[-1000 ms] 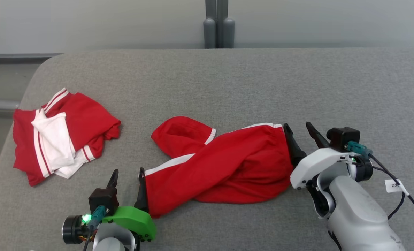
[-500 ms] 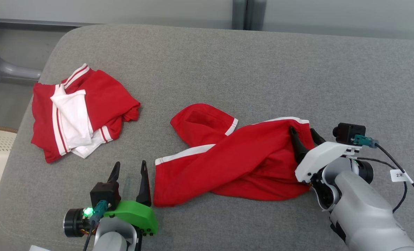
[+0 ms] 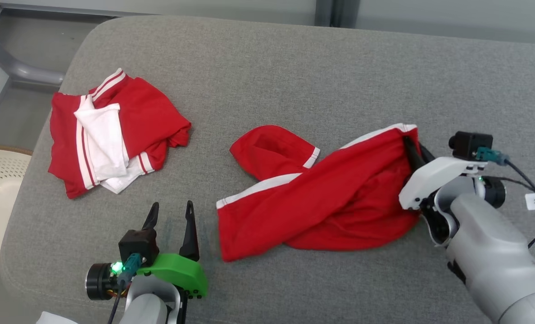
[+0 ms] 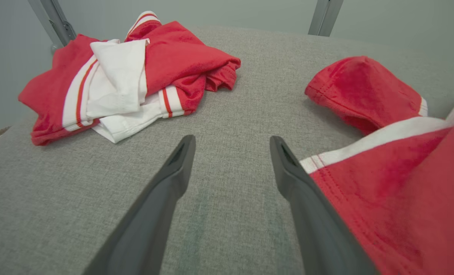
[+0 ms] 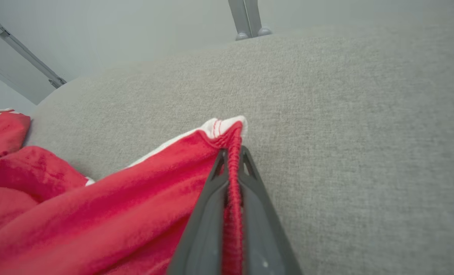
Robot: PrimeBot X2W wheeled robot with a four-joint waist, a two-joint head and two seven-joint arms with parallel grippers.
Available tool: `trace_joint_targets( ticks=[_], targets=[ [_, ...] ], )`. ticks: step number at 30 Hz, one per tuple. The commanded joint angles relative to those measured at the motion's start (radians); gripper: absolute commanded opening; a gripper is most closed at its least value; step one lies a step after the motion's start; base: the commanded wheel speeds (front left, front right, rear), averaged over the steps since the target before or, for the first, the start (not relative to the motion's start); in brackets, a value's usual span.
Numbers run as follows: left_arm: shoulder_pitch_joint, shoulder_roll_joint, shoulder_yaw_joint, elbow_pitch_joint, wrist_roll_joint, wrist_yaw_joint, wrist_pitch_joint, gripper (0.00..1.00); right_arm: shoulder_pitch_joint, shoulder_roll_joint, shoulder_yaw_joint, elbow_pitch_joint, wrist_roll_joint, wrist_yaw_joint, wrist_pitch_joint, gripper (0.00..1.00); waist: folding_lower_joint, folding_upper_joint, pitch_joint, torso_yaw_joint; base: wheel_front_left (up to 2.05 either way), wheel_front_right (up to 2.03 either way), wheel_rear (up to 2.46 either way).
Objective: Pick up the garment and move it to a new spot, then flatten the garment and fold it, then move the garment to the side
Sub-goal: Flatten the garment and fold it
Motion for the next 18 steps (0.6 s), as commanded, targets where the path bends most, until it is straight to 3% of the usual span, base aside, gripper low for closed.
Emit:
trace_joint_targets(
  ticks=[1,4,8,18],
  targets=[
    [-0.019,0.003,-0.003,-0.002,0.0,0.004,0.0,1.0,-0.033,-0.021,0.0,-0.003,-0.02,0.0,-0.01,0.0,0.0,0.0,0.005,0.005,0.0,0.0,0.0],
    [-0.027,0.003,-0.016,-0.005,-0.007,0.005,0.0,1.0,-0.111,-0.08,-0.046,-0.11,-0.14,0.0,-0.013,0.0,0.0,0.0,0.009,0.008,0.0,0.0,0.0],
    [-0.021,0.003,-0.023,-0.004,-0.011,0.008,0.0,1.0,-0.109,-0.081,-0.092,-0.248,-0.23,0.0,-0.013,0.0,0.0,0.0,-0.003,-0.005,0.0,0.0,0.0],
    [0.009,0.003,-0.002,0.006,0.004,0.004,0.0,1.0,0.193,-0.074,-0.101,-0.492,-0.299,0.0,-0.013,0.0,0.0,0.0,-0.049,-0.094,0.0,0.0,0.0]
  ],
)
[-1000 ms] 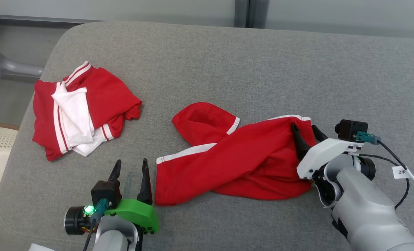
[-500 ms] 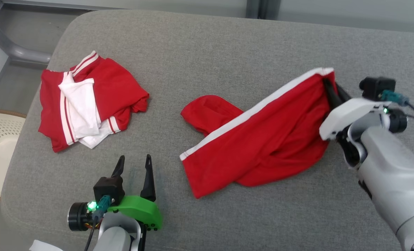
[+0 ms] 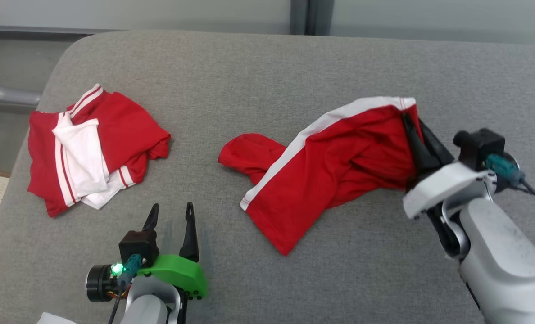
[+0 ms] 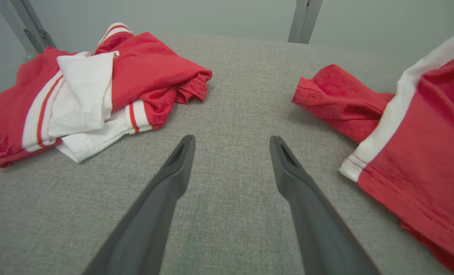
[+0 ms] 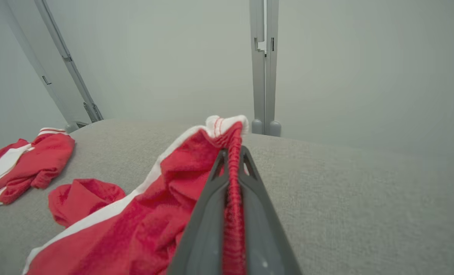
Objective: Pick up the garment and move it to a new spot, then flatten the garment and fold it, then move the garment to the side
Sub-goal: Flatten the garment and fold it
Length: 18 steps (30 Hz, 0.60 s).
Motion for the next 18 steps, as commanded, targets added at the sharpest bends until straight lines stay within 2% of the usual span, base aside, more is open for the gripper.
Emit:
trace_joint_targets(
  ticks=[1,7,16,17,18],
  targets=[
    [0.011,0.003,0.007,0.004,0.013,-0.003,0.0,1.0,0.068,-0.003,-0.009,-0.017,-0.006,0.0,-0.003,0.0,0.0,-0.0001,-0.027,-0.041,0.0,0.0,0.0],
    [0.025,0.003,0.026,0.013,0.023,-0.008,0.0,1.0,0.239,-0.006,-0.042,-0.026,-0.026,0.0,-0.003,0.0,0.0,-0.0001,-0.061,-0.094,0.0,0.0,0.0],
    [0.084,0.003,0.055,0.036,0.032,-0.008,0.0,1.0,0.379,0.008,-0.102,-0.007,-0.146,0.0,-0.003,0.0,0.0,-0.0001,-0.132,-0.11,0.0,0.0,0.0],
    [0.093,0.003,0.06,0.037,0.035,-0.008,0.0,1.0,0.392,0.013,-0.113,-0.006,-0.153,0.0,-0.003,0.1,0.0,-0.0001,-0.14,-0.111,0.0,0.0,0.0],
    [0.104,0.003,0.068,0.036,0.039,-0.008,0.0,1.0,0.406,0.021,-0.131,-0.003,-0.158,0.0,-0.003,0.28,0.0,-0.0001,-0.149,-0.111,0.0,0.0,0.0]
  ],
)
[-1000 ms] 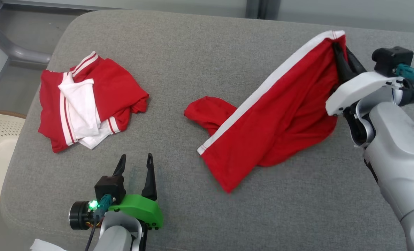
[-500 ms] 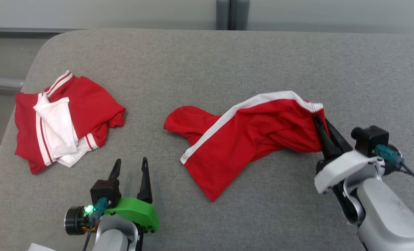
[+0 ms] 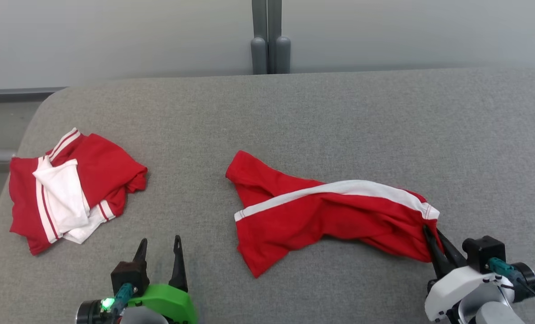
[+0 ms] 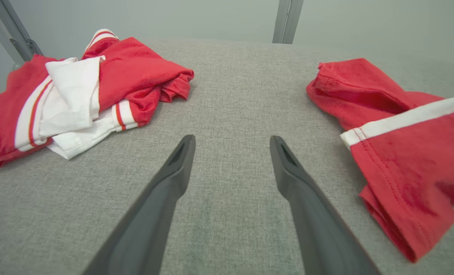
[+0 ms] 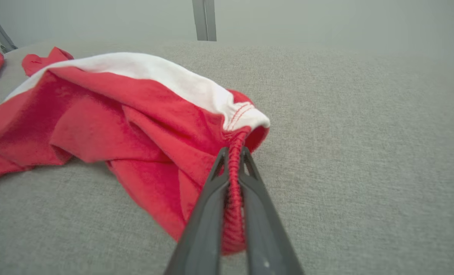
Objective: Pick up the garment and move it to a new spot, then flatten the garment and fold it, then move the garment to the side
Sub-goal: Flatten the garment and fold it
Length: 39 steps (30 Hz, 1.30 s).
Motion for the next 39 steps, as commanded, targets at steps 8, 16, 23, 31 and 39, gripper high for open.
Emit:
trace_joint_targets(
  ticks=[8,16,23,31,39],
  targets=[
    [0.074,0.004,0.057,-0.038,0.027,0.012,0.0,1.0,0.059,0.071,-0.183,-0.063,-0.103,0.0,-0.003,1.0,0.0,0.0,-0.057,-0.011,0.0,0.0,0.0],
    [0.088,0.004,0.079,-0.099,0.061,0.007,0.0,1.0,0.045,0.151,-0.191,-0.187,-0.162,0.0,-0.003,1.0,0.0,0.0,-0.071,-0.017,0.0,0.0,0.0],
    [0.097,0.004,0.076,-0.124,0.064,-0.002,0.0,1.0,0.053,0.179,-0.182,-0.17,-0.16,0.0,-0.003,1.0,0.0,0.0,-0.075,-0.012,0.0,0.0,0.0],
    [0.103,0.004,0.066,-0.116,0.052,-0.01,0.0,1.0,0.058,0.187,-0.187,-0.131,-0.131,0.0,-0.003,1.0,0.0,0.0,-0.074,-0.009,0.0,0.0,0.0],
    [0.062,0.004,0.039,-0.104,0.009,-0.036,0.0,1.0,0.03,0.187,-0.179,-0.131,-0.121,0.0,-0.003,1.0,0.0,0.0,-0.05,-0.021,0.0,0.0,0.0]
  ],
)
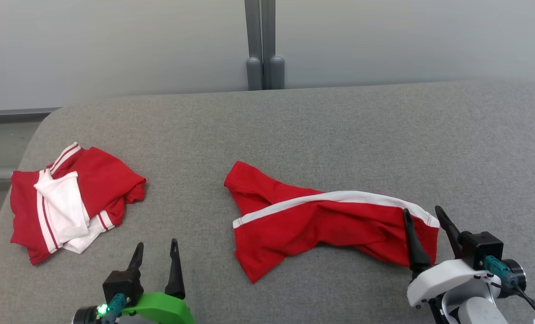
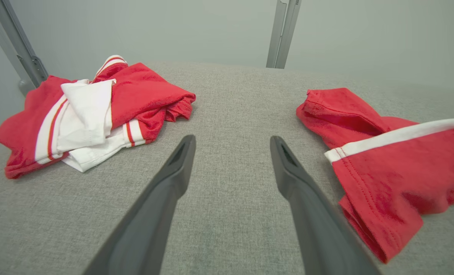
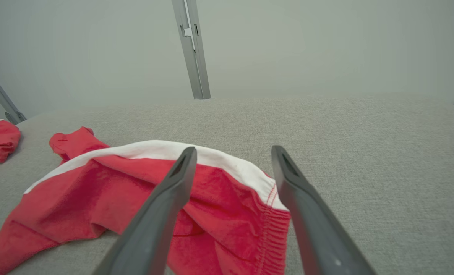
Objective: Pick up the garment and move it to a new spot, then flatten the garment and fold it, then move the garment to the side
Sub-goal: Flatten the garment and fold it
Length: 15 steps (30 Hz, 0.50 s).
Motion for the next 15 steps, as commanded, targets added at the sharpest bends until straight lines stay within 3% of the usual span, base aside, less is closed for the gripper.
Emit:
trace_joint_targets(
  ticks=[1,7,15],
  targets=[
    [-0.03,0.003,-0.011,0.005,-0.018,-0.016,0.0,1.0,-0.015,0.0,0.0,-0.003,0.004,0.0,-0.003,1.0,0.0,0.0,0.012,-0.006,0.0,0.0,0.0],
    [-0.101,0.003,-0.08,0.042,-0.098,-0.061,0.0,1.0,-0.044,-0.001,0.01,0.0,0.013,0.0,-0.003,1.0,0.0,0.0,0.062,-0.037,0.0,0.0,0.0],
    [-0.193,0.004,-0.17,0.147,-0.341,-0.145,0.0,1.0,-0.098,-0.001,-0.002,-0.018,0.002,0.0,-0.003,1.0,0.0,0.0,0.137,-0.107,0.0,0.0,0.0]
  ],
)
